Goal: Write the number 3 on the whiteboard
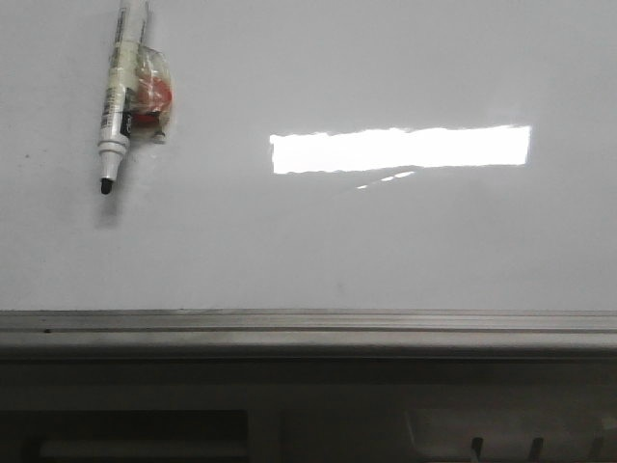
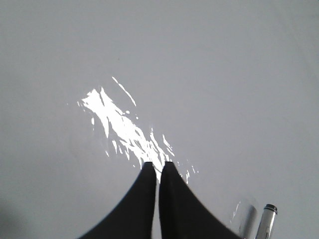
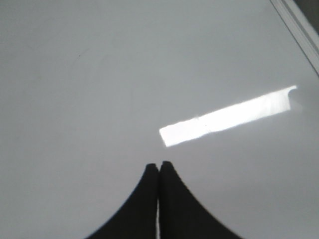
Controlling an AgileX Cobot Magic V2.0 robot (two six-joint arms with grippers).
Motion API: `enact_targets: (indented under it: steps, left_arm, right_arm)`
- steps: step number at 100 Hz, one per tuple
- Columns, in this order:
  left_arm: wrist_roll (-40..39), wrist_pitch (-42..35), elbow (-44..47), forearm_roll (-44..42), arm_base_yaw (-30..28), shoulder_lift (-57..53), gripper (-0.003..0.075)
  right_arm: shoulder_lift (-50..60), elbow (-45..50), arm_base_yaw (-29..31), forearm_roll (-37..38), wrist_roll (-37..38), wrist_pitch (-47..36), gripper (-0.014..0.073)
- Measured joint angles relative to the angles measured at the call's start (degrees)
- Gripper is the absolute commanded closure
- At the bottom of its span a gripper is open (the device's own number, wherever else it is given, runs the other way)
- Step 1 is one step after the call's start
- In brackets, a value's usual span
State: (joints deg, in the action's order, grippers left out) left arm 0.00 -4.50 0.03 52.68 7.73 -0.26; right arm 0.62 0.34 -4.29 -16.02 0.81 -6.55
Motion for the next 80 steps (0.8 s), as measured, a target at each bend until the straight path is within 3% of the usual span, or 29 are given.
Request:
enact_targets:
  steps: [25,41,53,68,72,80]
  left_arm:
    - [0.00,-1.06,-0.11,-0.24,0.00,0.00,0.0741]
    - [0.00,1.04,-3.48,-10.94,0.00,0.00,0.0720]
    - [0.00,14.41,-11.83,-25.53,0.00,3.45,0.0564]
    - [7.77,31.39,-23.13,-32.23,0.00,14.64,0.0253]
    - [10.00,34.25,-25.22,-32.25,0.00,18.09,0.0221]
    - [12.99,38.52,-29.44,-30.67,0.00,24.48,0.0234]
  right_arm:
    - [0.00,-1.12,0.00,-1.64,0.00,4.59,0.0655]
    - [-1.01,-5.65,0.00,-1.64,0.00,11.83,0.0643]
    - [-5.86,-9.82,0.00,-1.64,-1.18,17.28,0.0506]
    - [-14.55,-15.10,0.00,-1.64,-4.92,20.49,0.0276]
    - [-17.35,-16.74,0.00,-1.64,-5.58,21.24,0.0250]
    - [-22.23,-19.77,0.00,-1.64,-6.45,22.71,0.0238]
